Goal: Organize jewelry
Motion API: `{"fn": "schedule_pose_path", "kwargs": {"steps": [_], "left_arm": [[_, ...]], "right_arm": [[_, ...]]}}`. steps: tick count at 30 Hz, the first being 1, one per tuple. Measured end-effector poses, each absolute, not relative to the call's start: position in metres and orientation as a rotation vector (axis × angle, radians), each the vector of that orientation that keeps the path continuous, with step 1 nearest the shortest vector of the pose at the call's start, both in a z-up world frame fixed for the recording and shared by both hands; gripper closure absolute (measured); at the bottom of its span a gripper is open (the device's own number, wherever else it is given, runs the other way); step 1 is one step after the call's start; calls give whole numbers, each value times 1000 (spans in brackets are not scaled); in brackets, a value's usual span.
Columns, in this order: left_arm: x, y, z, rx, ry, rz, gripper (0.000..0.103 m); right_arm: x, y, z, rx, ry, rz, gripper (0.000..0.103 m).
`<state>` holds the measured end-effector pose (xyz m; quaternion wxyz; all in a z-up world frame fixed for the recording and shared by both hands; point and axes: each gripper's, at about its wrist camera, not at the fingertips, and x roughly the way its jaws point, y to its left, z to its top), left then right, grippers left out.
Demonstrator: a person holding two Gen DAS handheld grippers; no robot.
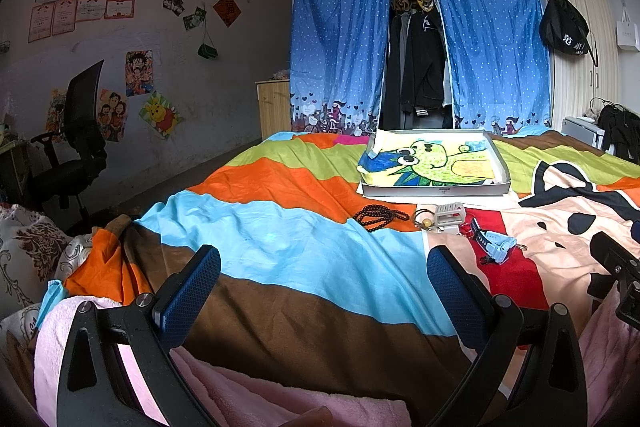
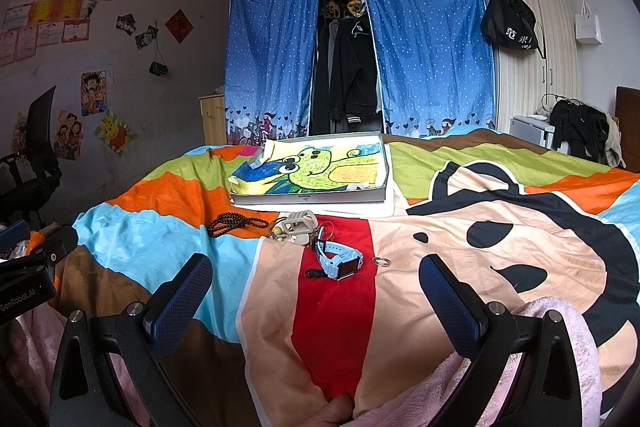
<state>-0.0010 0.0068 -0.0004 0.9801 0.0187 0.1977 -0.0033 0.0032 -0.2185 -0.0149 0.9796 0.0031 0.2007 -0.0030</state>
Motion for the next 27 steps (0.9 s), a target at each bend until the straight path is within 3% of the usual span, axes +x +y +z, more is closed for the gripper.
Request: {"fn": "schedule_pose_path", "kwargs": {"steps": [17, 27], "left_arm": [[-2, 10, 1, 44, 408, 1, 2], [21, 4, -10, 70, 502, 38, 2]], "right_arm": [[4, -219, -15, 7, 407, -6, 0], [18, -223, -18, 37, 484, 2, 0]]}}
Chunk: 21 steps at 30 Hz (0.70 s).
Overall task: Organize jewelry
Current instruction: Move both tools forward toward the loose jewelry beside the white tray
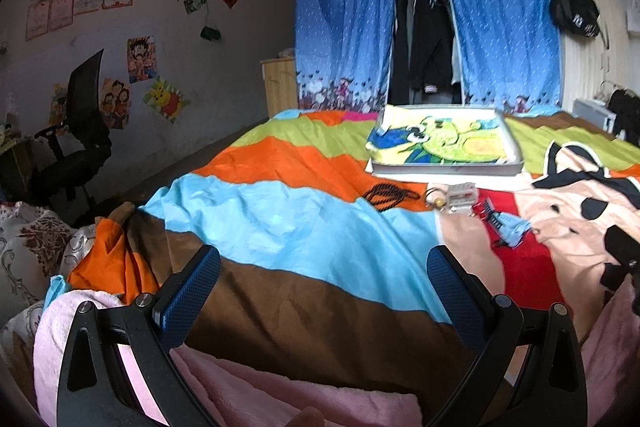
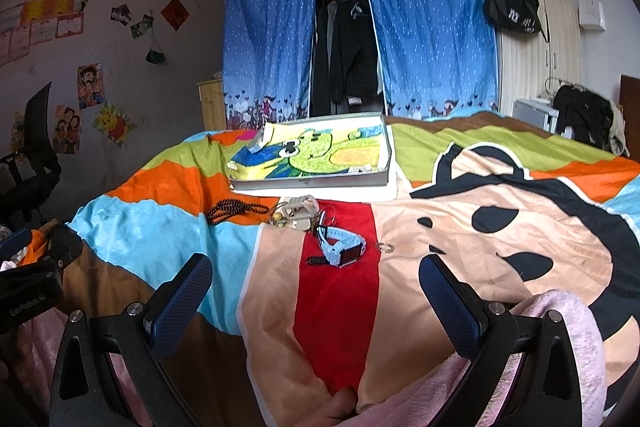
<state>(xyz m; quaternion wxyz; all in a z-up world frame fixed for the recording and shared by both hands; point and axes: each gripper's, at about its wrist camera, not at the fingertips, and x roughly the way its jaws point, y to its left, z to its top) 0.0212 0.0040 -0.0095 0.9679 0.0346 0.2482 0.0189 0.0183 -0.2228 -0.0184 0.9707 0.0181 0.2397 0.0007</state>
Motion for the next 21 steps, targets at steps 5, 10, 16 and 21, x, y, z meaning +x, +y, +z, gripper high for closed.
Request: {"fn": "schedule_pose_path", "kwargs": {"steps": [5, 10, 16, 21], "left_arm": [[41, 4, -14, 76, 570, 33, 2], [75, 5, -16, 75, 656, -35, 2], [124, 6, -19, 87, 712, -148, 2], [170, 0, -25, 121, 722, -240, 2]], "right_arm": [[31, -230, -22, 81, 547, 17, 0], [56, -241, -20, 102, 596, 62, 0], [102, -250, -19, 56, 650, 123, 0], [153, -257, -31, 33, 723, 152, 0]]}}
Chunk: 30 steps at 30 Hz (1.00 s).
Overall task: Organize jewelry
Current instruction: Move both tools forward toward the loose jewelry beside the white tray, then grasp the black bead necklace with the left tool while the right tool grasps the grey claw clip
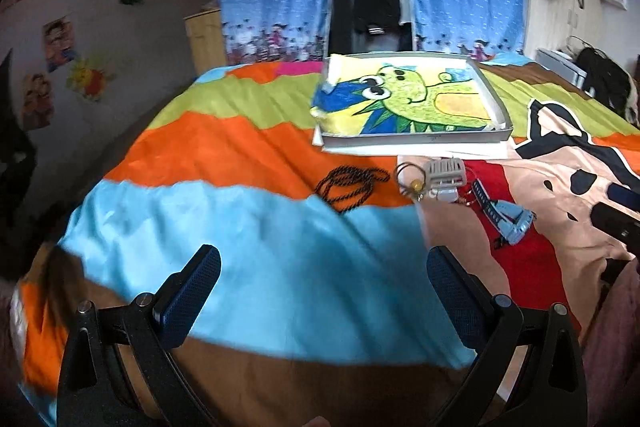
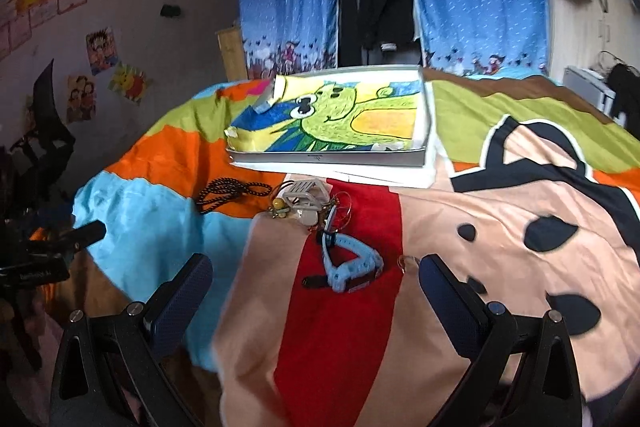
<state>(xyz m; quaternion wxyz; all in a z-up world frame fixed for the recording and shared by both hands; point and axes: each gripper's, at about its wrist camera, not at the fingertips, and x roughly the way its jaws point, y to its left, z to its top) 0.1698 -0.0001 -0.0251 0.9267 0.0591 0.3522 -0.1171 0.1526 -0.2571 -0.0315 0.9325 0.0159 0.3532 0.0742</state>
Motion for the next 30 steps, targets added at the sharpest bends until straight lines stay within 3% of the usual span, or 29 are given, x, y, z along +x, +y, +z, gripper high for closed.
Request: {"fn": "schedule_pose_path", "kwargs": {"steps": [13, 22, 24, 30], "left_arm": [[289, -20, -74, 126, 753, -364, 4], [348, -5, -107, 29, 858, -358, 27], [354, -3, -110, 6, 885, -377, 39], [367, -7, -121, 3, 980, -431, 65]], "right_arm": [[279, -249, -89, -30, 799, 343, 0], [329, -235, -123, -137, 840, 408, 19], [335, -234, -127, -148, 850, 425, 32], [345, -237, -129, -141, 865, 455, 35]]}}
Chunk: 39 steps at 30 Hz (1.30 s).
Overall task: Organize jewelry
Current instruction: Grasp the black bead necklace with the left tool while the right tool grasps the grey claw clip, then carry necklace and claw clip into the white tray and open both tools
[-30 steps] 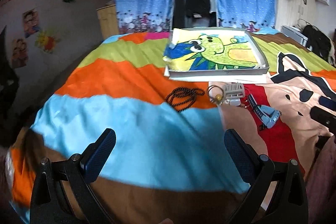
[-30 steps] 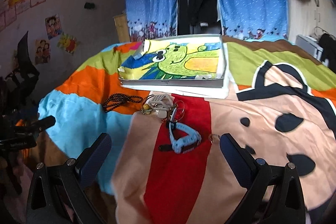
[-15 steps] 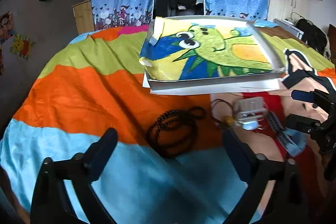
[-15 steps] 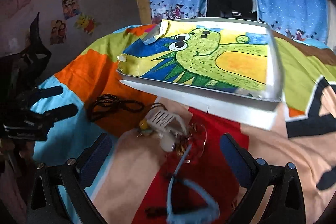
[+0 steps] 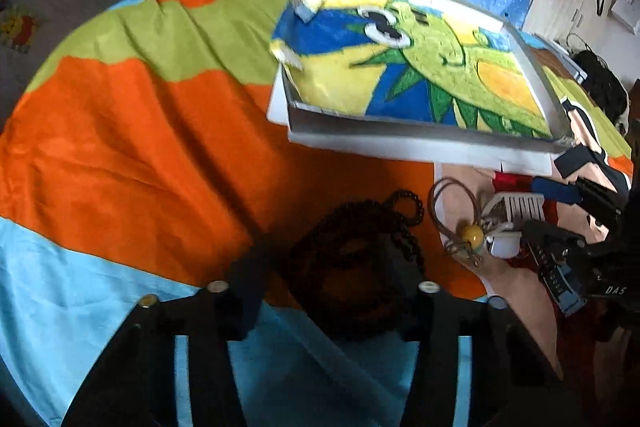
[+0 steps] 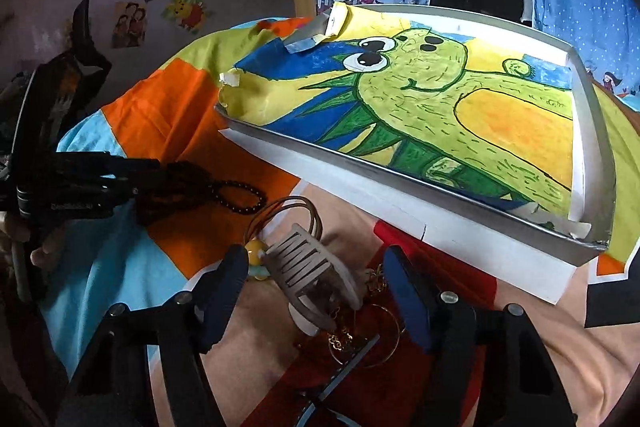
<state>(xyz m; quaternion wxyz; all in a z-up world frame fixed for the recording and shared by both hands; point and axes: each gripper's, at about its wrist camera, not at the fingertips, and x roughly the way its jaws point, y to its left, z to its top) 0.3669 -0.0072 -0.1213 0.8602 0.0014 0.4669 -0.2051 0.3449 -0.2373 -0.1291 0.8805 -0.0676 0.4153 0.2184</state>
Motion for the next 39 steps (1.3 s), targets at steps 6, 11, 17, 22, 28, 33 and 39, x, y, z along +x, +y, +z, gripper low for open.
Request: {"fn": "schedule_pose_path", "kwargs": {"steps": [6, 11, 17, 22, 28, 33, 39], "left_arm": [[367, -8, -125, 25, 1002, -423, 75], [360, -14, -125, 50, 992, -410, 95], [348, -21, -120, 81, 951, -388, 100], [329, -27, -97, 90, 865, -406, 100], [317, -37, -61, 63, 773, -429, 100], [326, -50, -21, 26, 697, -441, 100], [366, -79, 3, 1, 632, -430, 100]], "right_arm": [[343, -224, -137, -214, 889, 473, 41], [342, -219, -140, -253, 881, 461, 59], [331, -214, -139, -290, 854, 456, 74], [318, -220, -118, -201, 804, 473, 74], [310, -239, -83, -42, 685, 491, 74], [319, -259, -62, 44, 575, 436, 74], [344, -293, -57, 153, 513, 309, 74]]}}
